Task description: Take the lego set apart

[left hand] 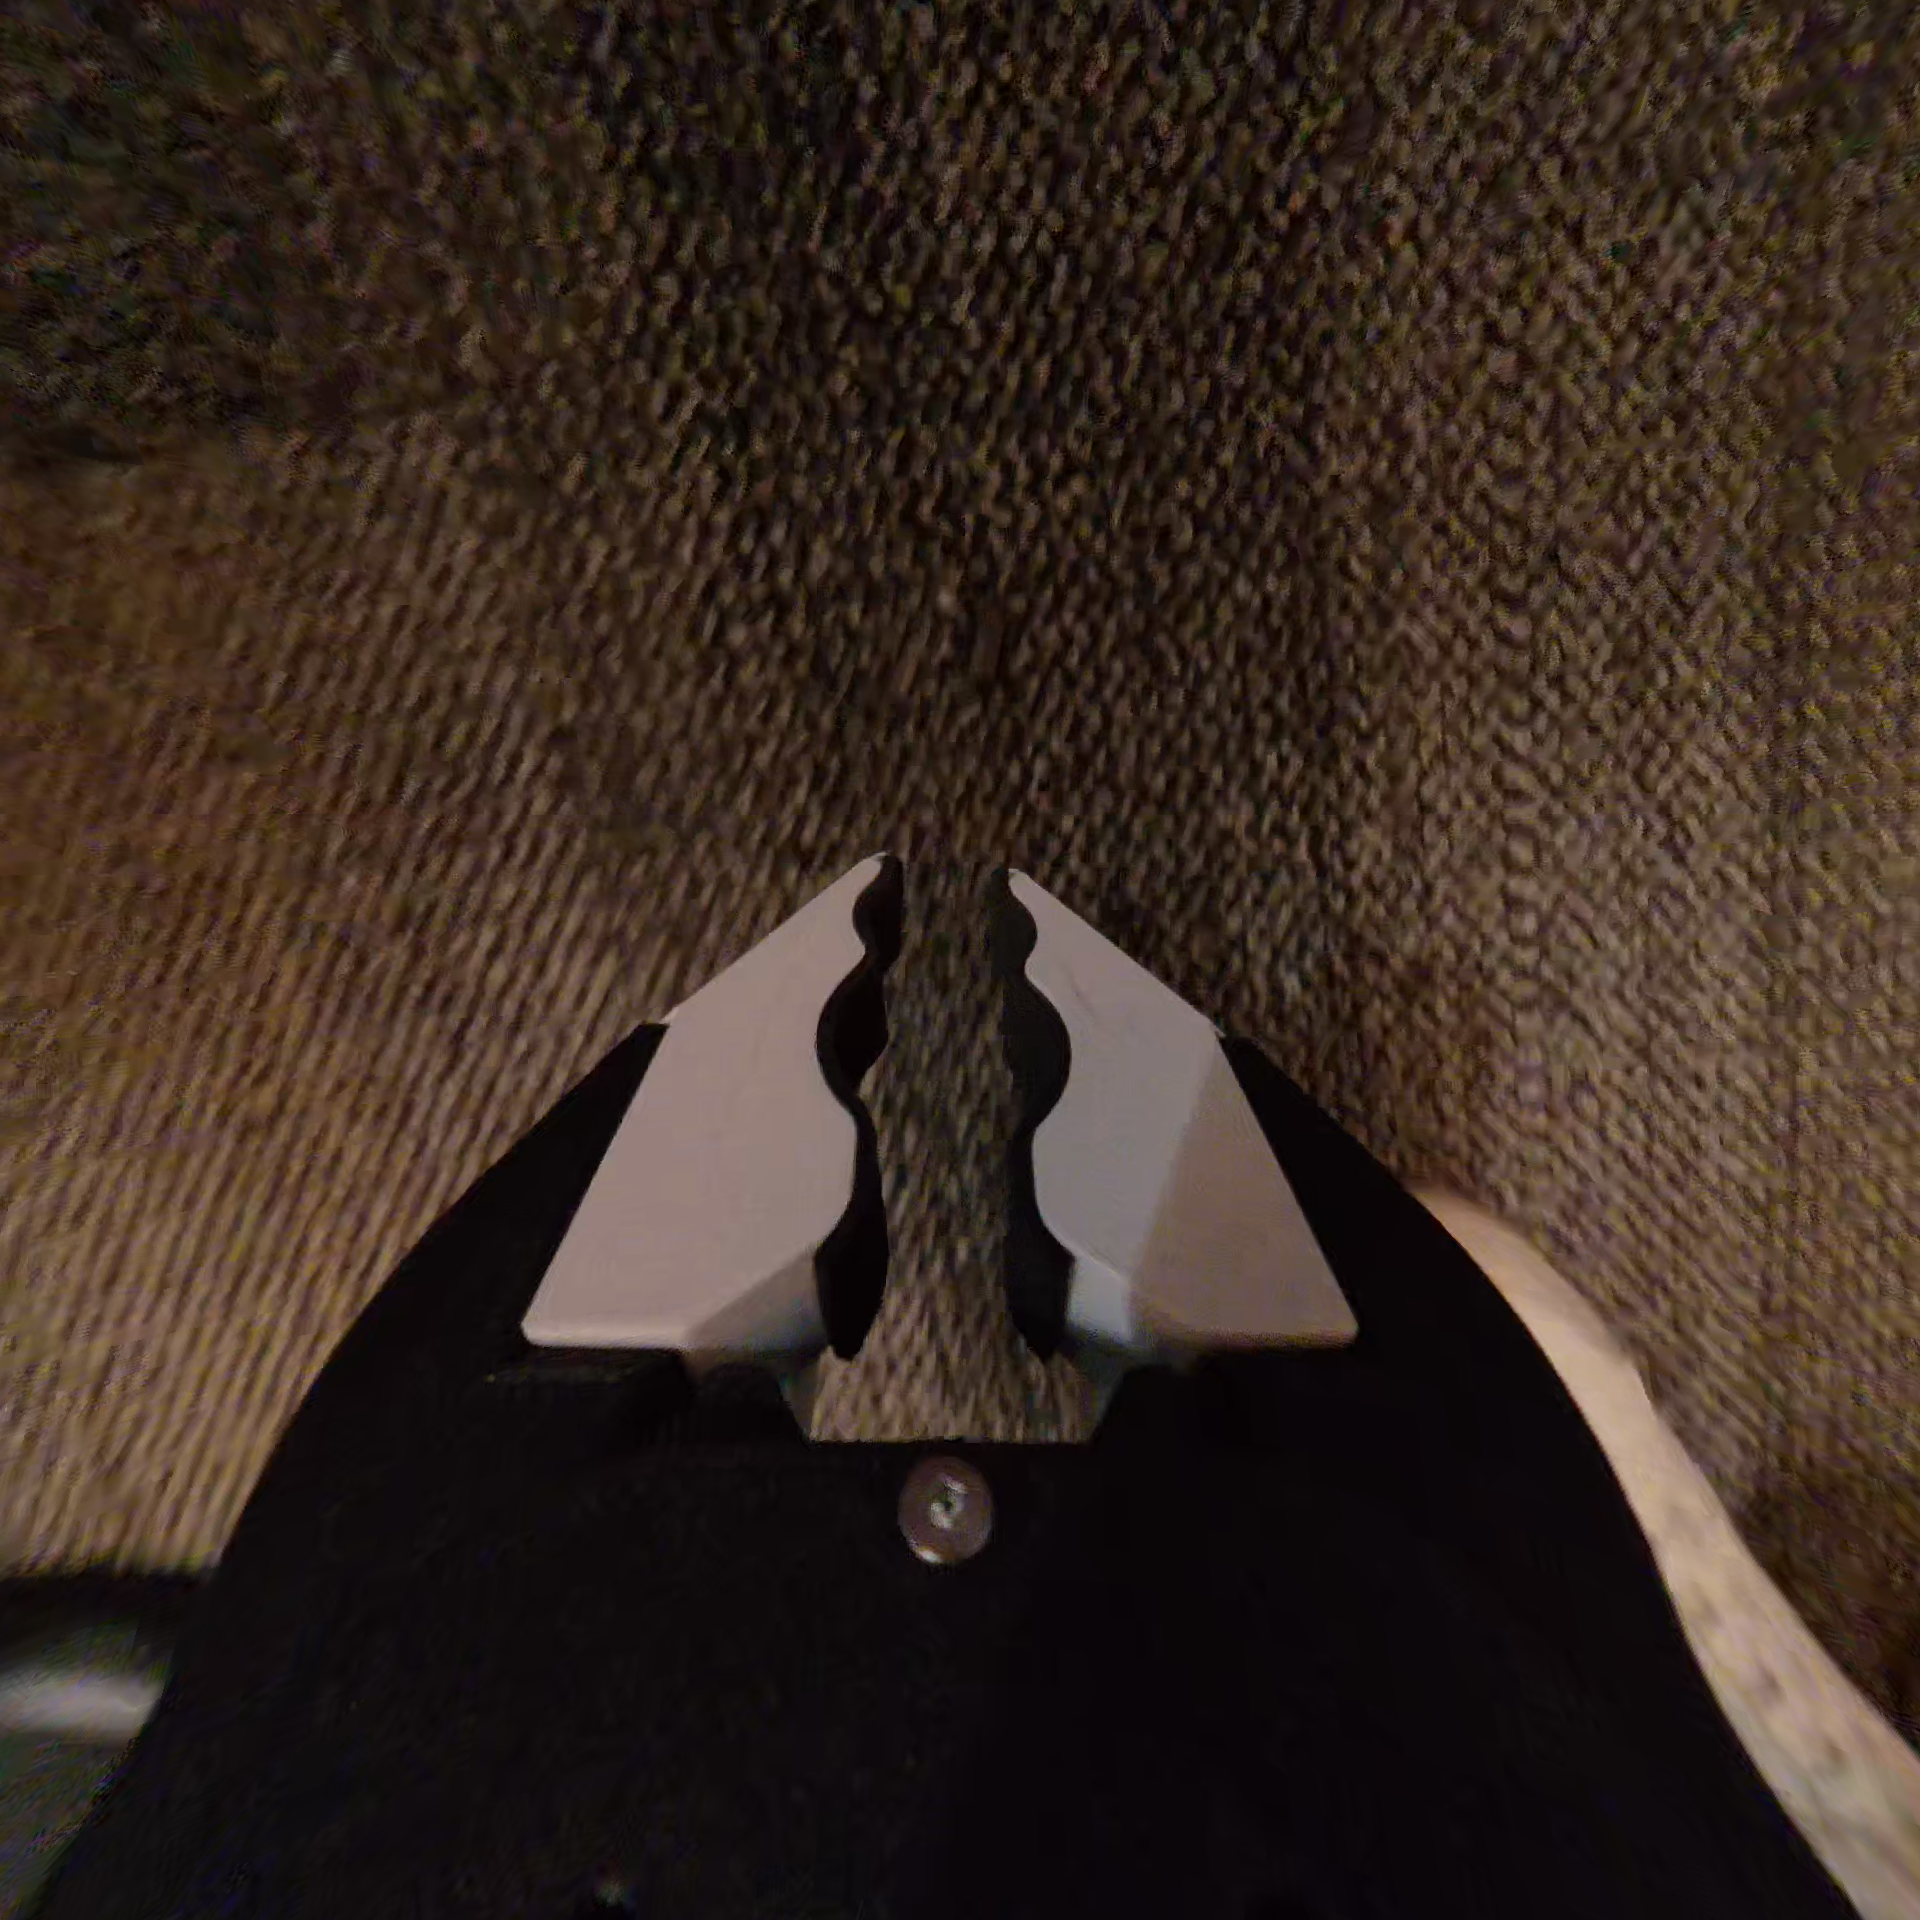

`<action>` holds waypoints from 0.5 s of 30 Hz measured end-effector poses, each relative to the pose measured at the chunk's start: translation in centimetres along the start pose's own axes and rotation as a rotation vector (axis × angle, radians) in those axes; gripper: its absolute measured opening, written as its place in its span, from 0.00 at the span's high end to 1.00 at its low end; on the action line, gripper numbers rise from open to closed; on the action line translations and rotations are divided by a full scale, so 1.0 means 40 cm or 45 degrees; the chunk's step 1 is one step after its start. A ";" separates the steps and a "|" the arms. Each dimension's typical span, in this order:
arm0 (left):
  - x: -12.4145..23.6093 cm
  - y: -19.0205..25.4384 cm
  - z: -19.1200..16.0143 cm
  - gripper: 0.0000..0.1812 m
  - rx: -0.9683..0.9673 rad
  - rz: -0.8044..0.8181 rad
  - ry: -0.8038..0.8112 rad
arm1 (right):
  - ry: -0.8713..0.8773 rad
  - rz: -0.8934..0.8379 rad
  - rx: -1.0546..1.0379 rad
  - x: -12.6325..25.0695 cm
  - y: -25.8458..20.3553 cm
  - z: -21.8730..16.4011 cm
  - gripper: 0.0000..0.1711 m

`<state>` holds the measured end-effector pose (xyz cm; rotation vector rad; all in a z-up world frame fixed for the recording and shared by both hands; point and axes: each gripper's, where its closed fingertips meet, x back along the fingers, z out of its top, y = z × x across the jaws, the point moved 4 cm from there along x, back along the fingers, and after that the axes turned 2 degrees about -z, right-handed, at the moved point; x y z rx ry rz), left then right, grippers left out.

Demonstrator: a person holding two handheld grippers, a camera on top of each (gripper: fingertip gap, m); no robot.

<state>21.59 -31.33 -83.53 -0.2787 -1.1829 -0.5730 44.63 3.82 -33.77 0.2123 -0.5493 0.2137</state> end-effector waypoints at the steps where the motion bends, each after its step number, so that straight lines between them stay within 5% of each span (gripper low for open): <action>1: -0.042 0.002 0.012 0.92 0.001 -0.029 0.014 | -0.032 0.007 0.027 -0.041 0.008 -0.001 0.86; 7: -0.137 0.012 0.043 0.91 0.086 -0.072 0.091 | -0.077 0.098 -0.114 -0.192 0.063 0.024 0.88; 15: -0.190 0.016 0.049 0.93 0.140 -0.060 -0.021 | -0.077 0.144 -0.127 -0.249 0.114 0.057 0.91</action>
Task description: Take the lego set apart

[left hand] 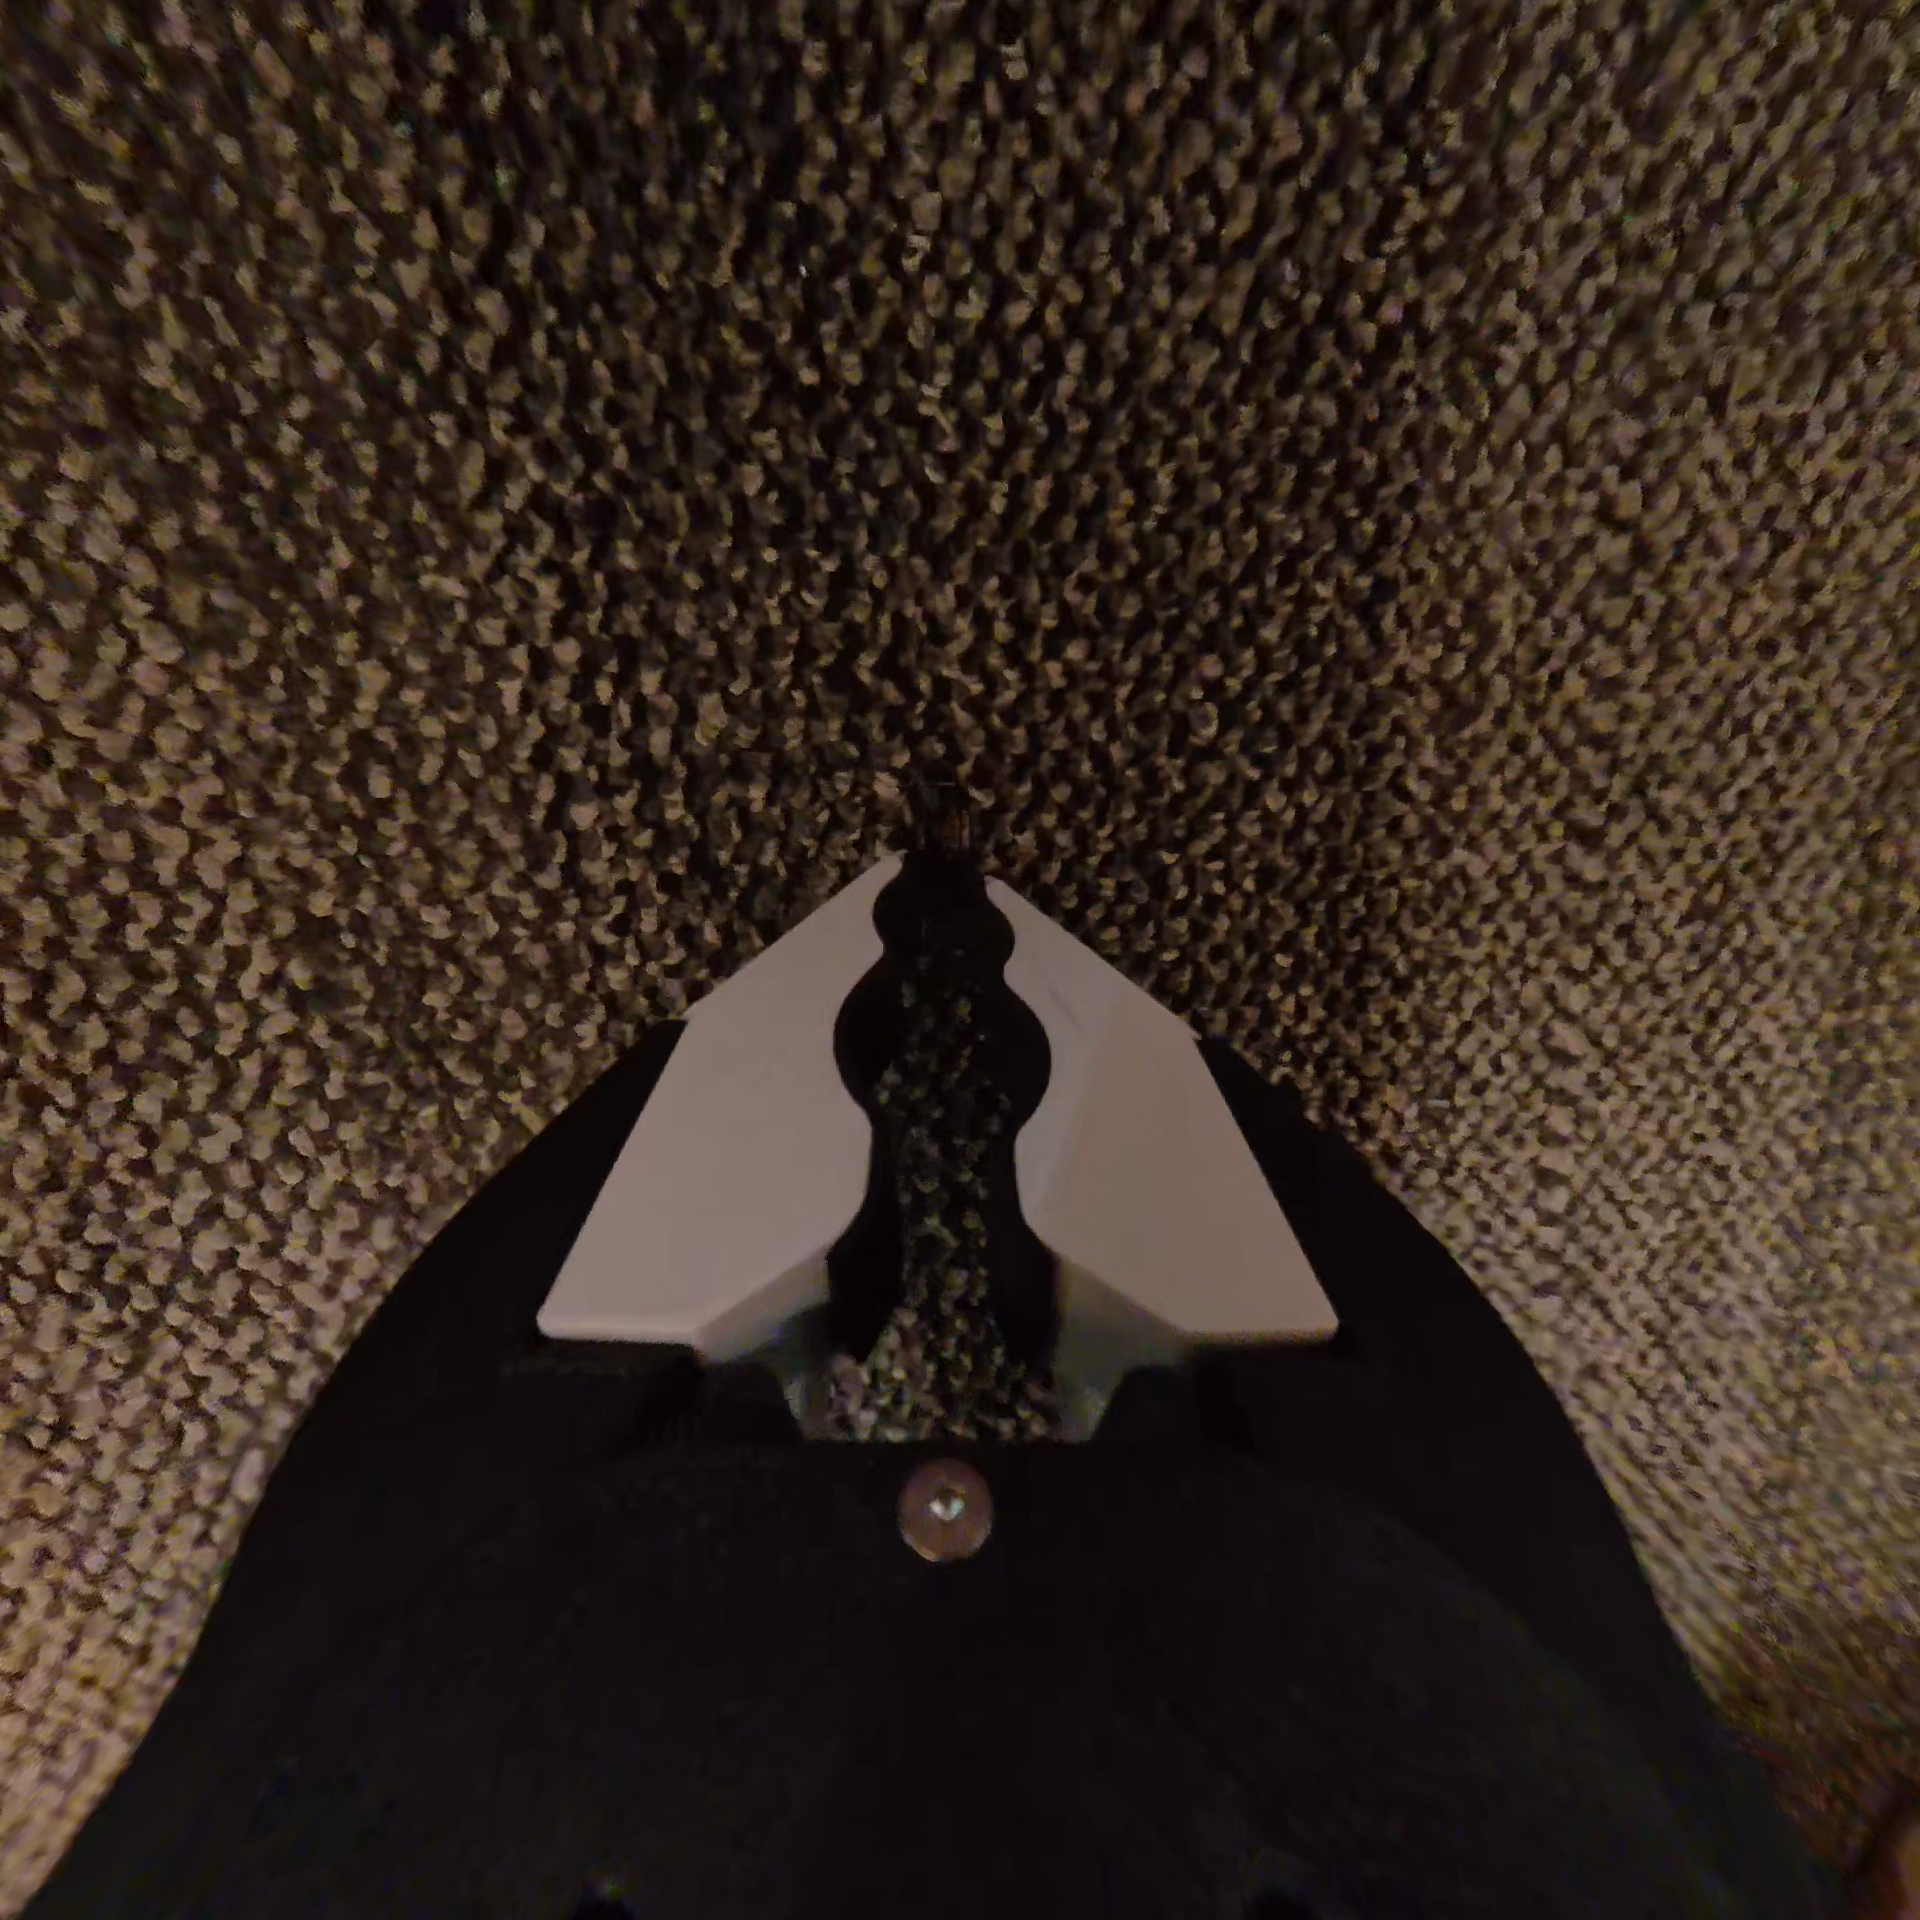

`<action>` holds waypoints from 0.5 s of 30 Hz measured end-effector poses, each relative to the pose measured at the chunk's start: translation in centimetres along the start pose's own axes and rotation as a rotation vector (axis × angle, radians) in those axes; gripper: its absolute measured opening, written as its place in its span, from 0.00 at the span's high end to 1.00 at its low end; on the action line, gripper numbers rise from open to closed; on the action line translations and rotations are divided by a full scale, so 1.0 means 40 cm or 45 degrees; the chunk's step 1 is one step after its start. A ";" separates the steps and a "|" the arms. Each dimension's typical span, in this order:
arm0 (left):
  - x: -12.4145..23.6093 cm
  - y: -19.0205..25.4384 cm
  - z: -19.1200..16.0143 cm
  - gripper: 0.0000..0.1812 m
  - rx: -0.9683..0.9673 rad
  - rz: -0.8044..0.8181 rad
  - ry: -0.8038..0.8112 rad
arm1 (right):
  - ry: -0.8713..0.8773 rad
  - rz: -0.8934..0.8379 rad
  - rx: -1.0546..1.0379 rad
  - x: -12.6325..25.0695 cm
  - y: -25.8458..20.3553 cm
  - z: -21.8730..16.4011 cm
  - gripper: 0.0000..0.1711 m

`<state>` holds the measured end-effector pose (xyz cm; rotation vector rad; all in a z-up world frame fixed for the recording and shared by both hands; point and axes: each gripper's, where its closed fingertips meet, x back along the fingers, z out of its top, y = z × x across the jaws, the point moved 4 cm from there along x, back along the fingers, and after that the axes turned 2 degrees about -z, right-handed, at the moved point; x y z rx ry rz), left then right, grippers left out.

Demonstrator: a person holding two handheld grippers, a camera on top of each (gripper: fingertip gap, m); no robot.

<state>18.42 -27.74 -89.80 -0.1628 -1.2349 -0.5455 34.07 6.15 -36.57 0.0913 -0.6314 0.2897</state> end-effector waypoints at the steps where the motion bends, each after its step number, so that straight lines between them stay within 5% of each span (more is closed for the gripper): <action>1: 0.010 0.005 0.005 0.94 0.019 -0.007 0.009 | -0.006 0.010 -0.006 0.000 -0.004 0.000 0.91; 7: 0.268 0.104 0.103 0.96 0.029 -0.047 0.078 | -0.024 0.046 -0.151 0.096 -0.017 0.132 0.91; 11: 0.641 0.275 0.267 0.96 -0.010 -0.208 0.196 | 0.008 0.184 -0.372 0.235 -0.022 0.325 0.98; 15: 1.078 0.500 0.471 0.96 -0.005 -0.367 0.322 | -0.141 0.287 -0.673 0.387 -0.031 0.381 1.00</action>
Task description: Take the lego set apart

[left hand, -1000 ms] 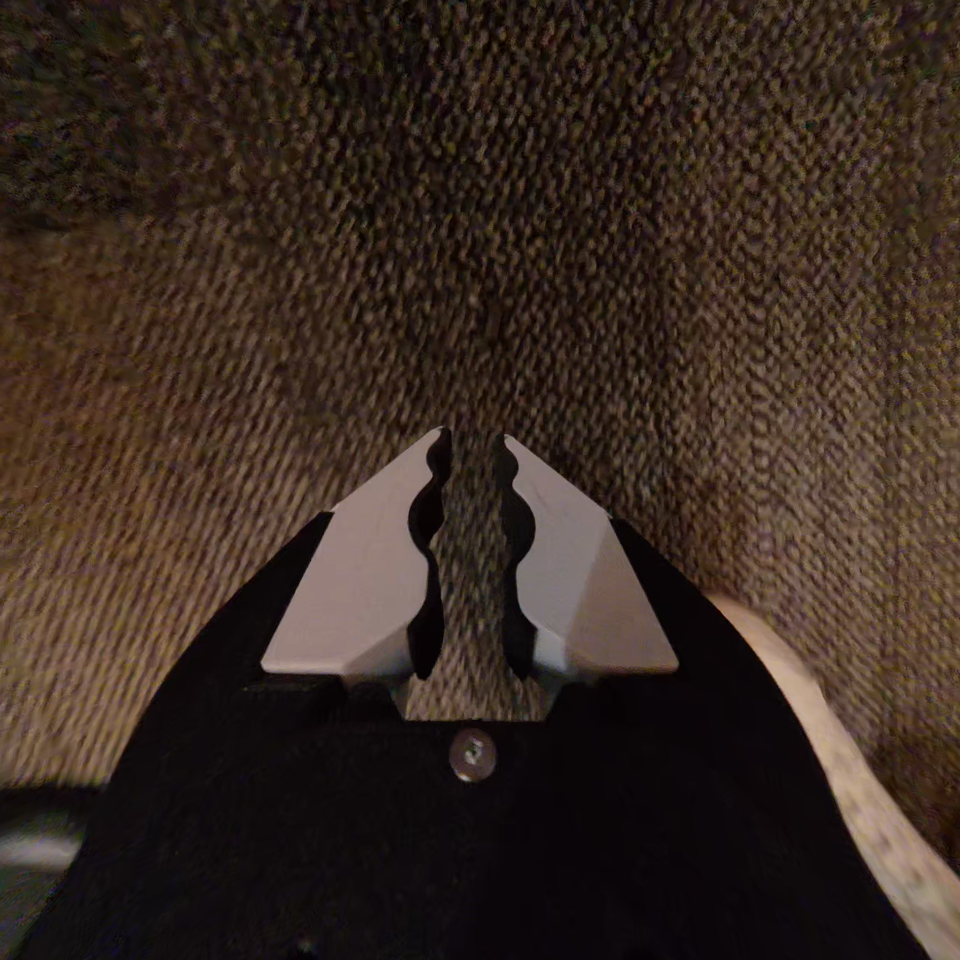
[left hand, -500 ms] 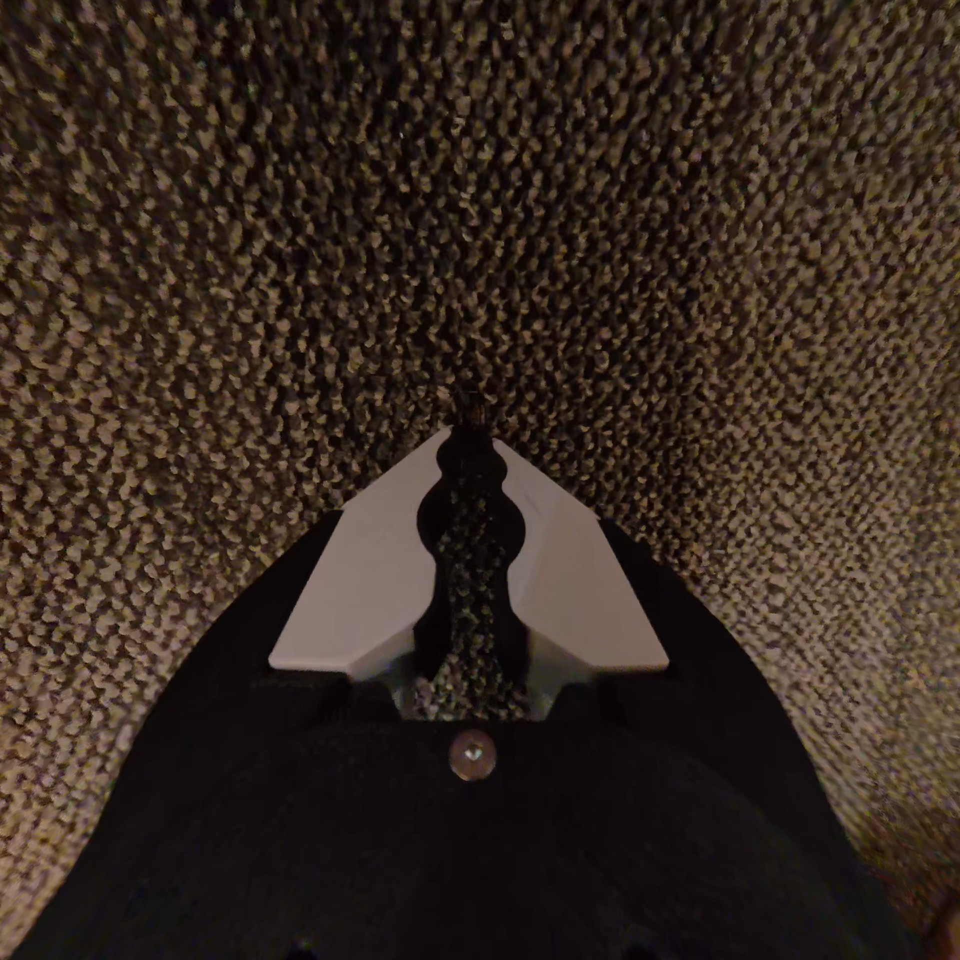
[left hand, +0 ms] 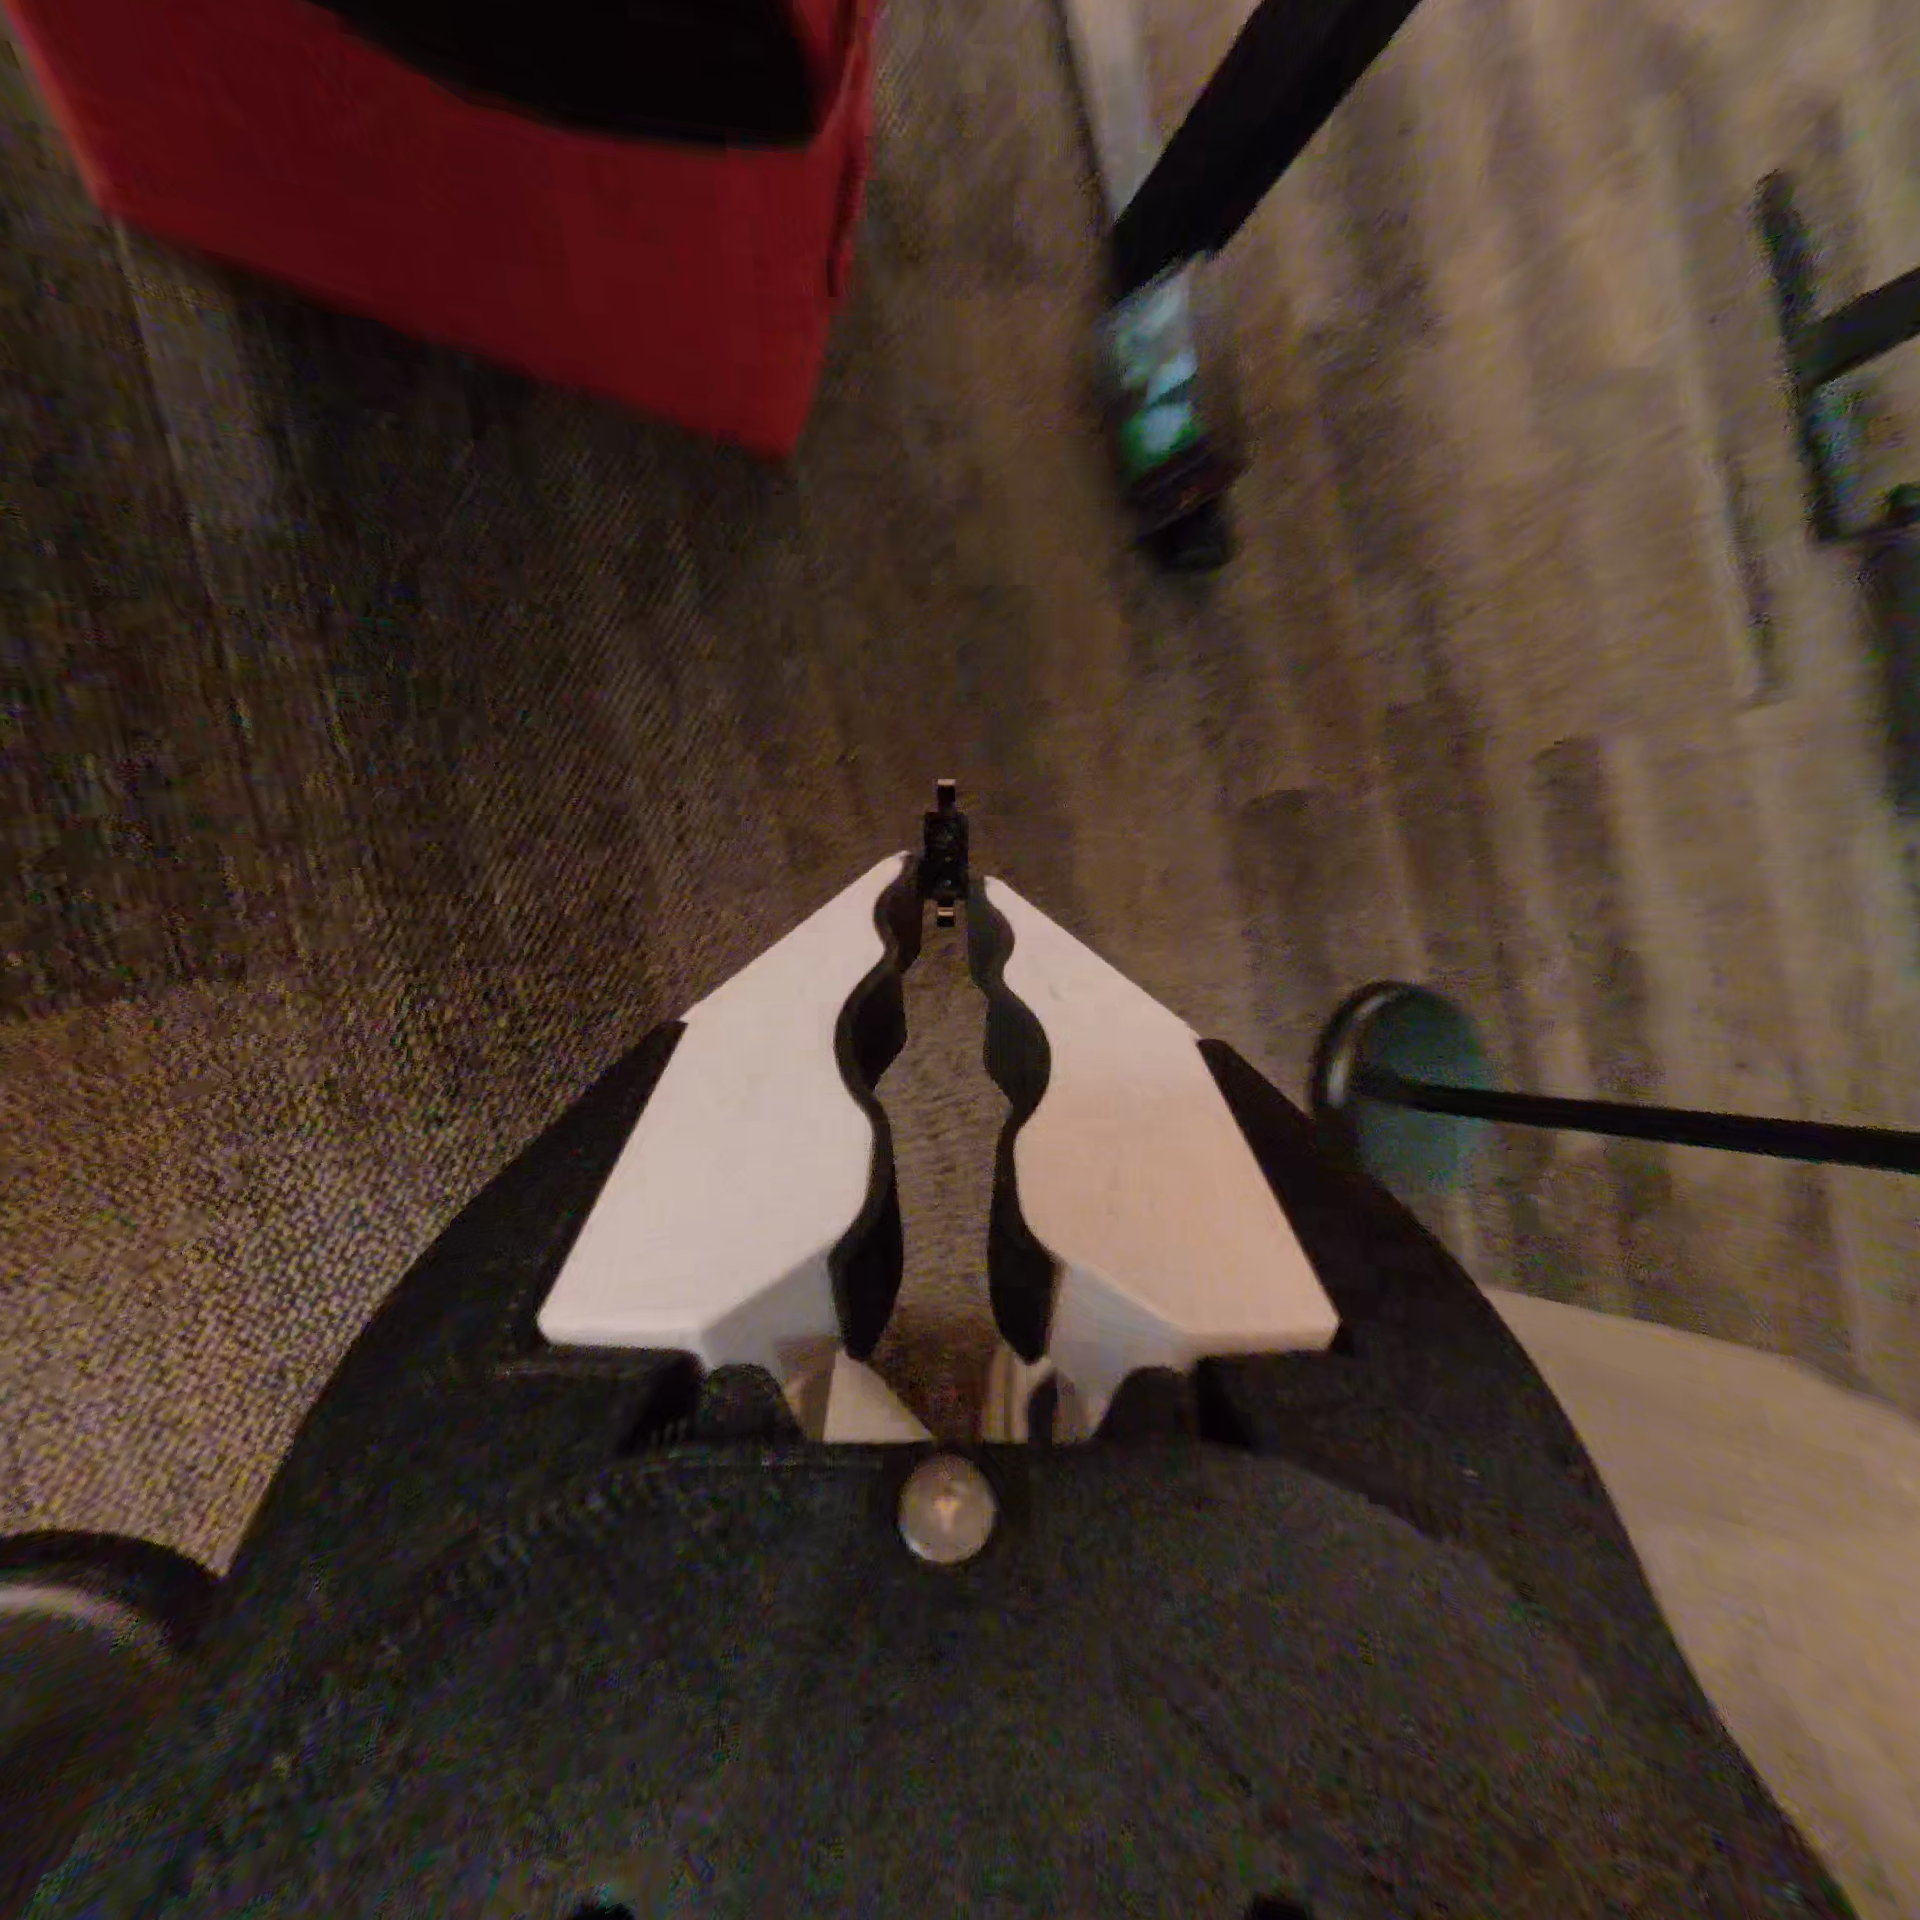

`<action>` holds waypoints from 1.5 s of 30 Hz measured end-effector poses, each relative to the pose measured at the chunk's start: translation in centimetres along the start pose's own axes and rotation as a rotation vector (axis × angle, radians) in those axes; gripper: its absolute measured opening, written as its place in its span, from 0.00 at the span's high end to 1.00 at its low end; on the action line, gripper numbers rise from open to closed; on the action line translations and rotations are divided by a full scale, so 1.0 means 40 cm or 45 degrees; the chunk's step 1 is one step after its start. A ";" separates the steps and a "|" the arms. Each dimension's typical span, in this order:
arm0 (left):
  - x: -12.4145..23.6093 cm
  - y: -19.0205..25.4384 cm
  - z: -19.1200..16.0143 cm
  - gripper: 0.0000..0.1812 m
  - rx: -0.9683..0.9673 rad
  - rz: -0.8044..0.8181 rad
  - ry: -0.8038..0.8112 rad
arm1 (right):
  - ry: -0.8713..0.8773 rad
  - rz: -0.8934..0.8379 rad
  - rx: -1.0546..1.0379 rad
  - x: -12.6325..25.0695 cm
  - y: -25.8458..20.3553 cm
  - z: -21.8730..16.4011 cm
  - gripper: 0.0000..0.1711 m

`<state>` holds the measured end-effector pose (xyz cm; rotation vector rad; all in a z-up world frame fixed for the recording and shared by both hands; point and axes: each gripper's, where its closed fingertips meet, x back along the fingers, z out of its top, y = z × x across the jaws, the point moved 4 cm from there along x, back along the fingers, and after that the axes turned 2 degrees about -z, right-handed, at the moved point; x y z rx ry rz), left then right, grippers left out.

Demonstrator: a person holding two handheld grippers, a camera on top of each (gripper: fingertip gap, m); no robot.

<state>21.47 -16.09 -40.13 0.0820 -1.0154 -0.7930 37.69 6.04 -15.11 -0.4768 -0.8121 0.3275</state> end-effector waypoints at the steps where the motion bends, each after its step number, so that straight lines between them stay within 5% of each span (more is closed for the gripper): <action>1: 0.065 0.075 0.078 0.96 -0.024 -0.012 0.012 | 0.040 -0.018 -0.079 0.043 -0.007 0.020 1.00; 4: 0.222 0.283 0.360 0.97 0.032 -0.125 0.208 | 0.151 -0.021 -0.275 0.162 -0.015 0.110 1.00; 6: 0.251 0.369 0.572 0.97 0.012 -0.197 0.312 | 0.252 0.025 -0.225 0.230 -0.024 0.207 1.00; 10: 0.138 0.310 0.957 0.96 0.015 -0.030 0.331 | 0.280 -0.103 0.216 0.300 0.004 0.369 1.00; 13: -0.010 0.202 1.089 0.96 0.043 0.118 0.159 | 0.286 -0.199 0.347 0.326 0.049 0.469 0.99; 20: -0.179 0.099 1.217 0.96 -0.068 0.197 -0.106 | 0.320 -0.386 0.251 0.376 0.202 0.584 1.00; 22: -0.184 0.085 1.209 0.96 -0.062 0.262 -0.242 | 0.378 -0.505 0.131 0.403 0.274 0.624 0.98; 27: -0.102 0.155 1.265 0.82 -0.117 0.372 -0.144 | 0.621 -0.925 0.012 0.579 0.464 0.750 0.86; 30: -0.082 0.286 1.308 0.71 -0.162 0.292 -0.074 | 0.580 -1.065 -0.108 0.651 0.586 0.729 0.81; 33: -0.130 0.475 1.331 0.71 -0.218 0.139 -0.022 | 0.480 -1.262 -0.270 0.697 0.776 0.633 0.93; 36: -0.227 0.708 1.339 0.75 -0.317 0.046 -0.013 | 0.411 -1.379 -0.345 0.749 0.992 0.594 0.85; 39: -0.338 0.965 1.363 0.80 -0.448 0.015 0.073 | 0.173 -1.439 -0.113 0.789 1.242 0.657 0.67; 41: -0.436 1.132 1.346 1.00 -0.537 -0.022 -0.013 | 0.266 -1.335 -0.060 0.804 1.391 0.749 0.60; 42: -0.484 1.211 1.334 1.00 -0.561 -0.035 -0.083 | 0.362 -1.211 -0.105 0.815 1.451 0.799 0.55; 45: -0.585 1.430 1.349 1.00 -0.560 -0.021 -0.136 | 0.404 -0.900 -0.246 0.868 1.585 0.917 0.61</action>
